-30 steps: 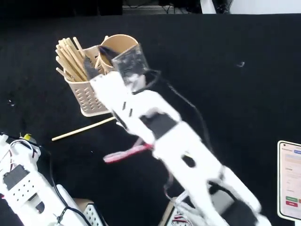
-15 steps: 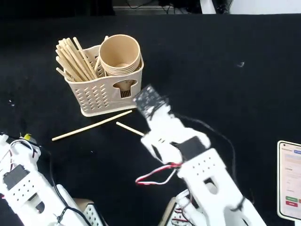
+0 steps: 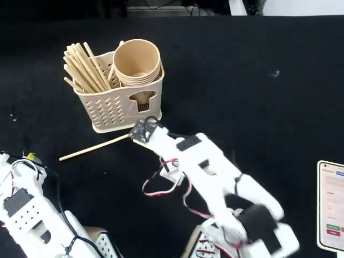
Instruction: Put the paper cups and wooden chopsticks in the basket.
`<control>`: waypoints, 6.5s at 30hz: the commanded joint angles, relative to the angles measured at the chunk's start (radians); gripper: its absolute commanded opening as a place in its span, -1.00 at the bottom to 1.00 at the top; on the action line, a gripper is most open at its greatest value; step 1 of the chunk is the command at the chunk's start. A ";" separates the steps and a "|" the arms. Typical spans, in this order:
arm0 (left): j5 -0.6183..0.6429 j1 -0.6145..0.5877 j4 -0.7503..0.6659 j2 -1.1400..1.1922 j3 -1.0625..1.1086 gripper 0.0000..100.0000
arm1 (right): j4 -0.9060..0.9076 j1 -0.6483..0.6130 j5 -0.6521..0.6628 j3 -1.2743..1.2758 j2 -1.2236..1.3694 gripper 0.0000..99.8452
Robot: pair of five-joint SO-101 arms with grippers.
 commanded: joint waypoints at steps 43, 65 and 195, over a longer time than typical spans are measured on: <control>0.008 -0.001 -0.012 -0.005 -0.030 -0.55 | -0.305 -0.302 -0.430 -0.321 -0.753 -0.98; 0.008 -0.001 -0.009 -0.005 -0.030 -0.54 | -0.836 -0.189 -0.456 -0.556 -0.025 -0.59; -0.554 1.132 0.077 0.802 -0.392 -0.72 | -0.012 0.324 -0.565 0.567 -1.268 -0.53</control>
